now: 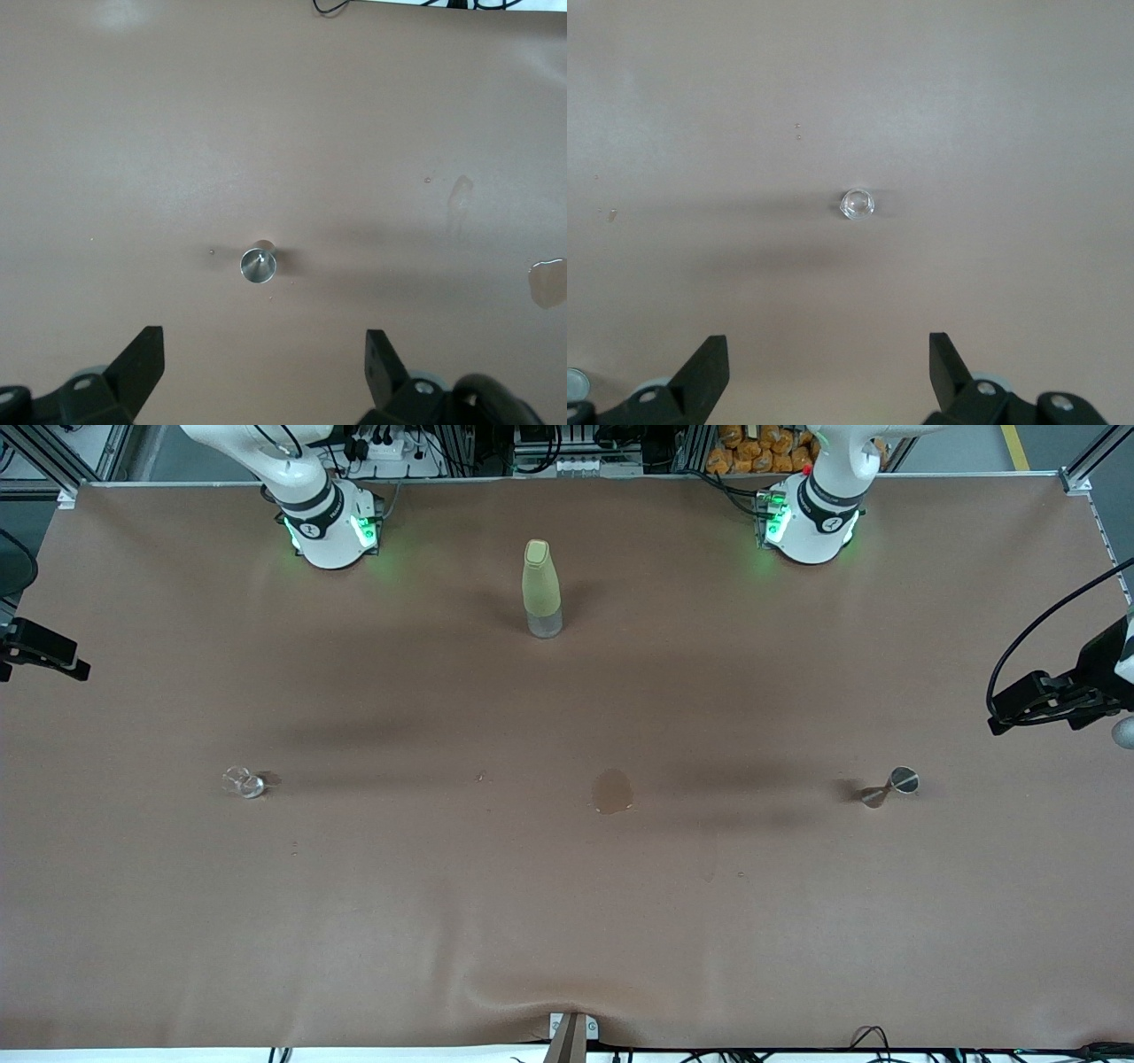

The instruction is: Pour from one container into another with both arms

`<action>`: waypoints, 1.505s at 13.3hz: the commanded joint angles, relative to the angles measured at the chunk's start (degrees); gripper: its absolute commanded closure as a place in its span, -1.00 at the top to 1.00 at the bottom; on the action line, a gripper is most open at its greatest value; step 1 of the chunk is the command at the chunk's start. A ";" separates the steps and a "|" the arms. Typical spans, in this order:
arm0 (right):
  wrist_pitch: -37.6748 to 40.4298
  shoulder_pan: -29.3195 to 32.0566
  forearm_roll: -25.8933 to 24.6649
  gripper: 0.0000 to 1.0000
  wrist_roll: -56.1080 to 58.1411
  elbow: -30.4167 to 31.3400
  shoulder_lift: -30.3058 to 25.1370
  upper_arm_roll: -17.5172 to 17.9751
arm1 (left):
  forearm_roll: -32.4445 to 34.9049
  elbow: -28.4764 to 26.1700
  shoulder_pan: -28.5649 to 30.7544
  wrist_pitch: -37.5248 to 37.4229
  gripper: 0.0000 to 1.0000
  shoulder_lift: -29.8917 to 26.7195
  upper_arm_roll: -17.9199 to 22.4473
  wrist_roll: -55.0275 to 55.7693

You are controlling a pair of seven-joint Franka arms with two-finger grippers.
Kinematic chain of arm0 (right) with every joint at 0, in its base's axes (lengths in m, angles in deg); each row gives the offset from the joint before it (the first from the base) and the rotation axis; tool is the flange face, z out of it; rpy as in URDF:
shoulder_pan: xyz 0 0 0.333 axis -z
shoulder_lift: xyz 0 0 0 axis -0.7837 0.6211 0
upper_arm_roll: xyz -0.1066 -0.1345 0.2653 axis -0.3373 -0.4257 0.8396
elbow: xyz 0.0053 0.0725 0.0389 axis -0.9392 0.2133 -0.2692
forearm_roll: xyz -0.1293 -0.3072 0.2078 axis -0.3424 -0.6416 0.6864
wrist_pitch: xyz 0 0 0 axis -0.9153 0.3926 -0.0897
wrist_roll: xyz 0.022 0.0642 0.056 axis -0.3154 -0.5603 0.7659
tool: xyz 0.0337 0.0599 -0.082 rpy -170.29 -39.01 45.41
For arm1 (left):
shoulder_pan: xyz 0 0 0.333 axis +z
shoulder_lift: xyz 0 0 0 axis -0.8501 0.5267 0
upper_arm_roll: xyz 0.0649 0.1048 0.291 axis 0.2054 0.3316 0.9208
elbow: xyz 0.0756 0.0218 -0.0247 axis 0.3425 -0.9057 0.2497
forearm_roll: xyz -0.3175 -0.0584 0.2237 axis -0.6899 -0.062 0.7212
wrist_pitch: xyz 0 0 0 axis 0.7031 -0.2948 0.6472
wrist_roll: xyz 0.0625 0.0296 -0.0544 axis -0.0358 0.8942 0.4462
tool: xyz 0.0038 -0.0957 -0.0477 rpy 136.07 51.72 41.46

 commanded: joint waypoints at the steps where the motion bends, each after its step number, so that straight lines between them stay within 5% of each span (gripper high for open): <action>1: 0.73 0.56 -0.35 1.00 0.88 -0.73 0.06 0.31 | 0.31 0.73 0.17 -2.27 1.00 -0.52 -0.35 0.67; 16: 0.38 0.12 0.35 1.00 2.02 -0.29 -0.12 0.48 | 0.66 0.82 -0.01 -4.04 1.00 -1.31 -0.87 -0.12; 20: 0.11 1.00 0.70 1.00 13.16 0.06 0.32 0.39 | 0.57 0.73 -0.01 -4.91 1.00 -1.22 -1.31 -0.47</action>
